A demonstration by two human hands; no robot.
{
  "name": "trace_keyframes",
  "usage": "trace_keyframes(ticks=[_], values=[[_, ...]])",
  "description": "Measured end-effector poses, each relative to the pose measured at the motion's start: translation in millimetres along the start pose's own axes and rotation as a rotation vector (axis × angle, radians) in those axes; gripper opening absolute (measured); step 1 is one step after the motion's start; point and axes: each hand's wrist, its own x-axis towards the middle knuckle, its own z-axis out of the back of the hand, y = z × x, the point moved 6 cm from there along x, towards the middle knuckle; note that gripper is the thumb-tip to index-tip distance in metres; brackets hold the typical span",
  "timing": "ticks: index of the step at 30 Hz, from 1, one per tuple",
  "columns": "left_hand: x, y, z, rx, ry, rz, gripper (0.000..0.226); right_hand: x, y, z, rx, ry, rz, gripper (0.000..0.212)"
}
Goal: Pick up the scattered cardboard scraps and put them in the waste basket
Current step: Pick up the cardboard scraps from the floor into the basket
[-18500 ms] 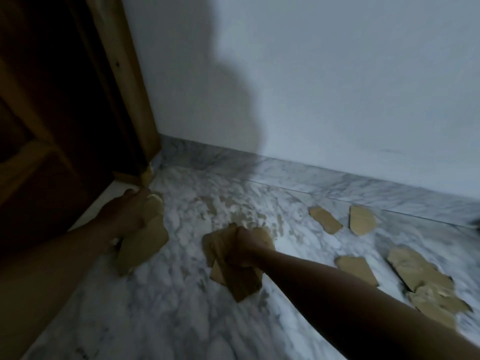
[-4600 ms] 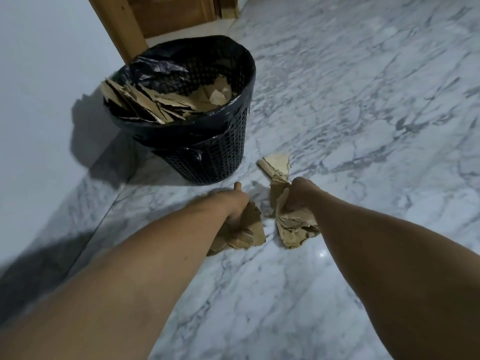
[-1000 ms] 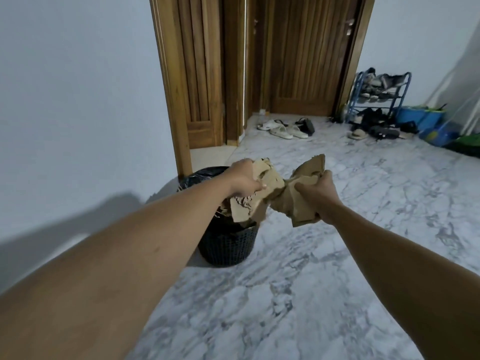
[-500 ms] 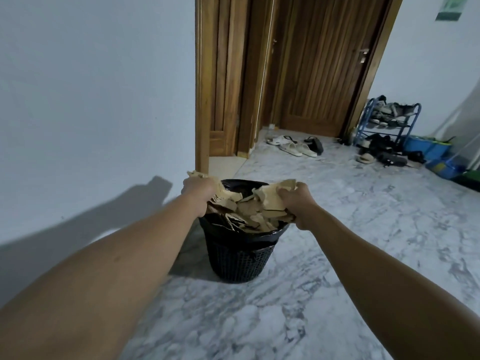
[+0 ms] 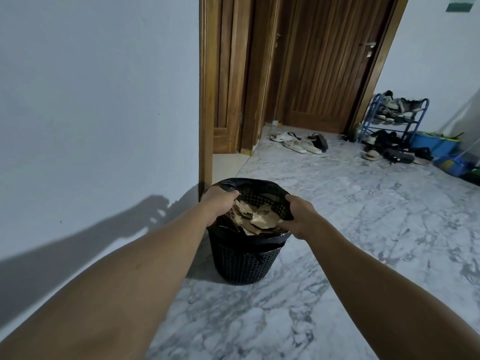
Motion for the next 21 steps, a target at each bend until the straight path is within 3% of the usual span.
trace_keyframes(ticks=[2,4,6,8,14,17,20,21], values=[[5,6,4,0.092,-0.057,-0.066,0.036,-6,5,6,-0.129,-0.044,0.121,0.025],[7,12,2,0.233,-0.050,-0.097,0.038,-11,9,1,-0.485,-0.021,0.347,0.031],[3,16,-5,0.394,0.020,-0.126,0.034,-17,0,-12,-0.924,0.110,0.538,0.038],[-3,19,-14,0.524,0.100,-0.139,0.025,-22,-13,-20,-1.202,0.236,0.589,0.039],[-12,30,-51,0.641,0.309,-0.117,0.067,-28,-21,-15,-1.481,0.282,0.619,0.043],[-11,21,-66,0.599,0.343,-0.199,0.055,-25,-17,-2,-1.584,0.285,0.645,0.039],[-10,8,-59,0.573,0.217,-0.292,0.034,-11,-15,22,-1.628,0.171,0.595,0.032],[-11,4,-52,0.542,0.151,-0.320,0.037,-10,-14,29,-1.626,0.131,0.576,0.028]])
